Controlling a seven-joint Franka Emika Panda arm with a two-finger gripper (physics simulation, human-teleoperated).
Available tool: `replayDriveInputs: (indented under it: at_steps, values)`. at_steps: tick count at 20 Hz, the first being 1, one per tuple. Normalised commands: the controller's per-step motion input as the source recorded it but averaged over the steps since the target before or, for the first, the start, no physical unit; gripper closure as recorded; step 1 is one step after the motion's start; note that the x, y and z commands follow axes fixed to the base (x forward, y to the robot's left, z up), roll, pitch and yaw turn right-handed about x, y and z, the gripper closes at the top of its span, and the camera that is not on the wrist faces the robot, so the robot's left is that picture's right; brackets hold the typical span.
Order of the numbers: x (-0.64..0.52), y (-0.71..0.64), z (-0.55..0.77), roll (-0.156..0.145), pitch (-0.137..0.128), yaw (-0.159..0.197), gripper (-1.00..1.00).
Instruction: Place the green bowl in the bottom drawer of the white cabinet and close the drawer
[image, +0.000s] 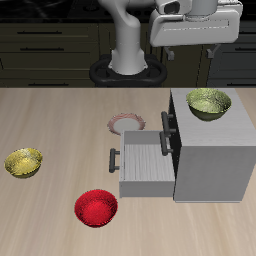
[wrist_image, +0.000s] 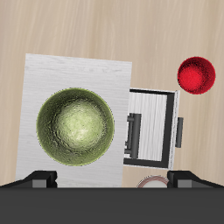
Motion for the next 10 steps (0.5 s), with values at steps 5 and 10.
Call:
replayDriveInputs:
  at_steps: [5, 10]
  values:
    - [0.19, 0.01, 0.00, -0.020, 0.009, -0.005, -1.00]
    - [0.16, 0.12, -0.11, 0.010, 0.018, 0.005, -1.00]
